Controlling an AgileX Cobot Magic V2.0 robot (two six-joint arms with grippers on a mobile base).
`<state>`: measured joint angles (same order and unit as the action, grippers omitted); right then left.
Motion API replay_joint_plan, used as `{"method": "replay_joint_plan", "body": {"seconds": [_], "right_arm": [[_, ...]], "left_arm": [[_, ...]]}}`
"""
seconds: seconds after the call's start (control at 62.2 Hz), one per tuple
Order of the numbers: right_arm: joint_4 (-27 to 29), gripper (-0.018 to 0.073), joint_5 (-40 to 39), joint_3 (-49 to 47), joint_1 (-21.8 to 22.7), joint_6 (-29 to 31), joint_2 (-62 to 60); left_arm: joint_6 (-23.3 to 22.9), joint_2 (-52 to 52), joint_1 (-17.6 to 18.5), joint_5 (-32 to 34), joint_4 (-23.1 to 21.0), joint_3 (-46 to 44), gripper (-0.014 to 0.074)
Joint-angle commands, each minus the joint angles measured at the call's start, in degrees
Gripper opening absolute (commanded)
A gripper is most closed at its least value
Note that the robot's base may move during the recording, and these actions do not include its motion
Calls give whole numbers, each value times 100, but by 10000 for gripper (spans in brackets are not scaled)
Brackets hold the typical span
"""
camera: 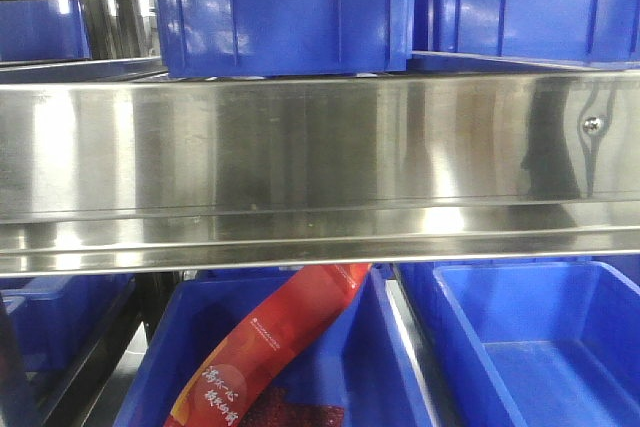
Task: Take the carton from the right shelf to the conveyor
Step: 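Lift the carton off the shelf with both grippers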
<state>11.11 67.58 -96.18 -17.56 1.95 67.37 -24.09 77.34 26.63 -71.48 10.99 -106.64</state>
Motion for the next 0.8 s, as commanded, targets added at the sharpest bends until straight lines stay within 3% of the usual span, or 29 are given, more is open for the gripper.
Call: {"method": "replay_joint_plan", "body": {"seconds": [0.0,0.787], "right_arm": [[19,-69,-204,-26,20,99,-117],[19,-69,-204,-26,20,99,-117]], "left_arm": [[-15,-41,4,152,123,-69,-16],[-15,-41,4,152,123,-69,-16]]}}
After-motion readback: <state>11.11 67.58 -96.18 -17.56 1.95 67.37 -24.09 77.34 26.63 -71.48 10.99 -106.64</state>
